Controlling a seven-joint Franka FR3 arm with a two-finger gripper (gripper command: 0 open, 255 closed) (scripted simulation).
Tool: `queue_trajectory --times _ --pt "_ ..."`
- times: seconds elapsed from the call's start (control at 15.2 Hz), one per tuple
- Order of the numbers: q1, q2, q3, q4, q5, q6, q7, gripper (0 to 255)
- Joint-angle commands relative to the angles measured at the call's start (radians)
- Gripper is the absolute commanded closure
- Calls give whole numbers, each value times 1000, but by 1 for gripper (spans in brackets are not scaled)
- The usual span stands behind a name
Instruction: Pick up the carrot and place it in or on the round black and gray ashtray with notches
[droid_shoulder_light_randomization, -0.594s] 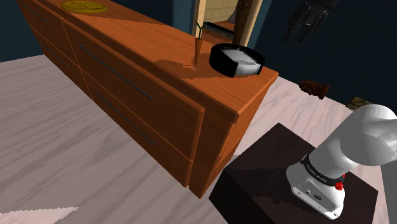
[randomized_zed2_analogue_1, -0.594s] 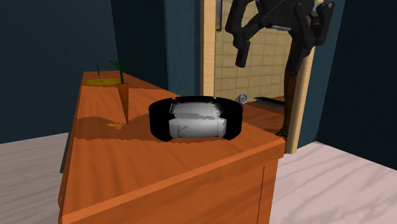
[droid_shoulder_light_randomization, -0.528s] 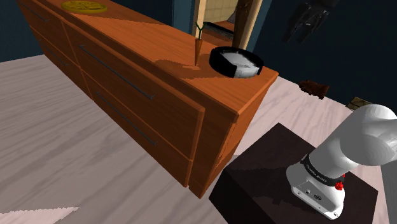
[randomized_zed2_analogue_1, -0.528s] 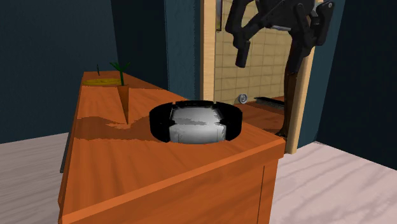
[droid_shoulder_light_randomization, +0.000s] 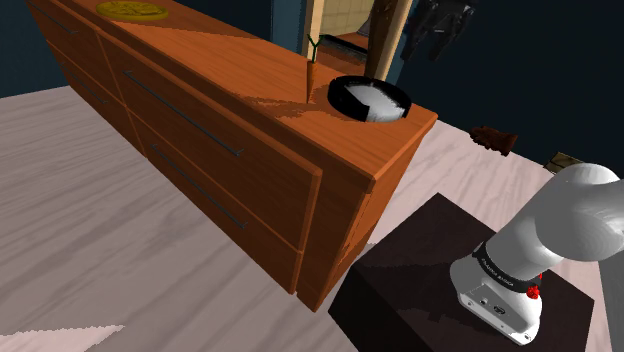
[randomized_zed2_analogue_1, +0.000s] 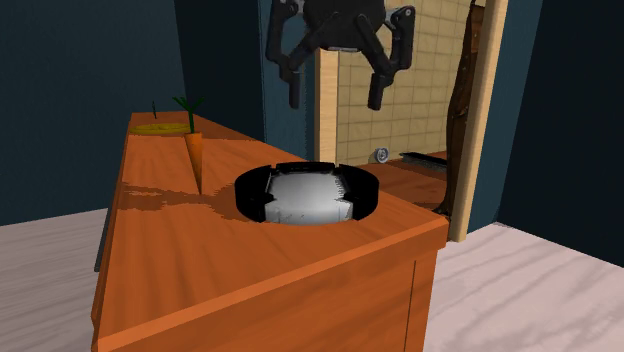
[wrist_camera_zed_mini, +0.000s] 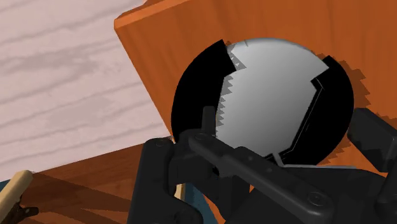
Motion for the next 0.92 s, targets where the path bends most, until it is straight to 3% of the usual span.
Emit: queue_trajectory --times 0.0,0.46,0.86 --pt "3 68 44 58 -8 11 43 0" --pt "5 311 189 265 -87 33 194 0" --pt "26 559 303 505 -224 -5 339 0"
